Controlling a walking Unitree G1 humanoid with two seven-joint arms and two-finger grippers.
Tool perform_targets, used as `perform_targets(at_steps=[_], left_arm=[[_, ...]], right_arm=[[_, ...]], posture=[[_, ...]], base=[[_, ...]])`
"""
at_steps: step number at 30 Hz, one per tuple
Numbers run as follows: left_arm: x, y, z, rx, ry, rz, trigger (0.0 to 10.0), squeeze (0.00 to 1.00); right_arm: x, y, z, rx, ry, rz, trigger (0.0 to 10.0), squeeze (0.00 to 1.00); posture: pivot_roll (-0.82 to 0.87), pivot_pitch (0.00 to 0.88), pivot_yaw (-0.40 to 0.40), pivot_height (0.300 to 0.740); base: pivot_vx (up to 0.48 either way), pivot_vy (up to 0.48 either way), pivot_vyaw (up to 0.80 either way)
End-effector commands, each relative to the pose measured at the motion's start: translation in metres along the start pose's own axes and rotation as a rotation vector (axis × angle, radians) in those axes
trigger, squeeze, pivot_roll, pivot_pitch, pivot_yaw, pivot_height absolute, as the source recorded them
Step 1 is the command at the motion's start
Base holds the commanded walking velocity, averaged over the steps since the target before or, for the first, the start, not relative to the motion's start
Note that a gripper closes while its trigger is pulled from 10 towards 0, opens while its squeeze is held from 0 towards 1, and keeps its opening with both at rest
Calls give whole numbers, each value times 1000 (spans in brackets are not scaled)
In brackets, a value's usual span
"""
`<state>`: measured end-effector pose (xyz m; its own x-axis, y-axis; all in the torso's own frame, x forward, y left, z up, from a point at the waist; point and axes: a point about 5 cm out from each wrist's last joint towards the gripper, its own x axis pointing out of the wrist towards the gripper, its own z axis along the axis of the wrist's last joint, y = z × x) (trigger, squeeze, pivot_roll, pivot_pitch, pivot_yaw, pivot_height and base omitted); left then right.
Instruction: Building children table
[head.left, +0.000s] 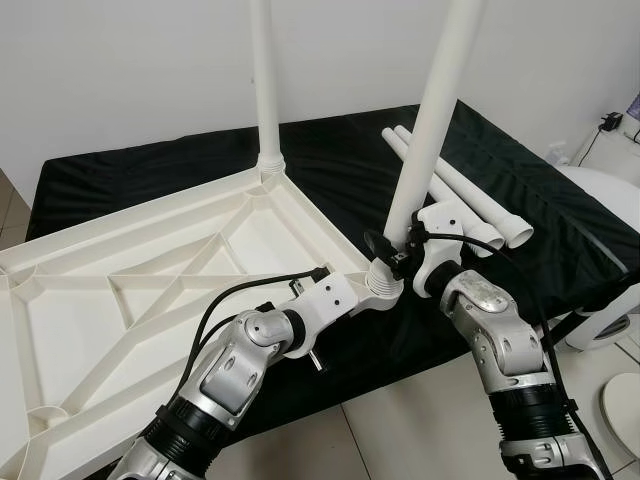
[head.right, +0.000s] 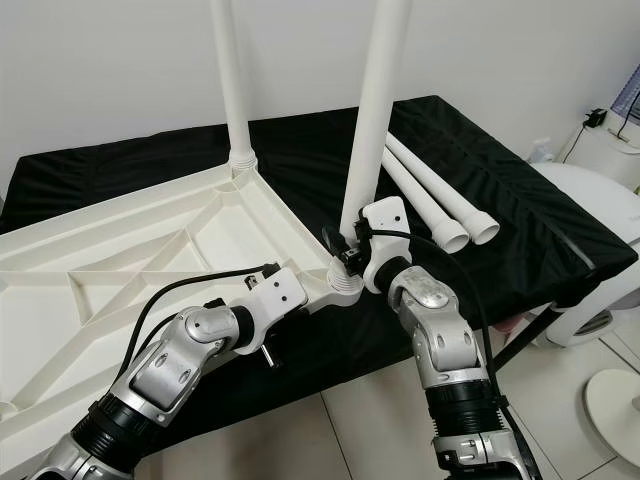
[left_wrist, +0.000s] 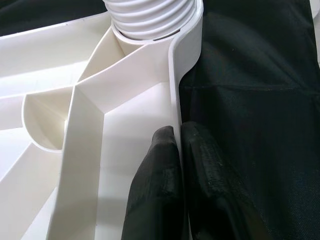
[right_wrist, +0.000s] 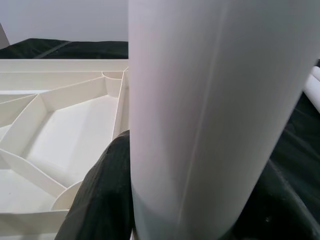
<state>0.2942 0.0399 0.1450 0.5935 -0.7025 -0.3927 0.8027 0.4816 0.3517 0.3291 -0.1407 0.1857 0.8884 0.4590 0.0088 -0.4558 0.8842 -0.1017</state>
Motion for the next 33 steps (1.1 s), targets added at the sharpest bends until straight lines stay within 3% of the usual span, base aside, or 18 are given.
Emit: perform_targets(at_steps=[1,8,18,20,33], left_arm=[[-2,6,11,33,-44,36,10000,0],[-3,7,11,33,-42,39,10000,0],[-5,9,10,28,-39,46,10000,0],[-5,10,10,25,-37,49,10000,0],[-5,10,10,29,-37,47,10000,0]], right_arm=[[-14,-8,-58,80,243,-73,10000,0],[-18,-8,-63,71,257,-64,10000,0],[-19,5,-63,61,244,-43,10000,0],[-18,12,-61,82,220,-53,10000,0],[-17,17,-54,104,170,-120,10000,0]], posture=[[-138,79,29,740],[-134,83,29,740],[-130,94,30,740],[-127,96,31,740],[-130,102,36,740]], base=[[0,0,0],[0,0,0],[0,0,0],[0,0,0],[0,0,0]])
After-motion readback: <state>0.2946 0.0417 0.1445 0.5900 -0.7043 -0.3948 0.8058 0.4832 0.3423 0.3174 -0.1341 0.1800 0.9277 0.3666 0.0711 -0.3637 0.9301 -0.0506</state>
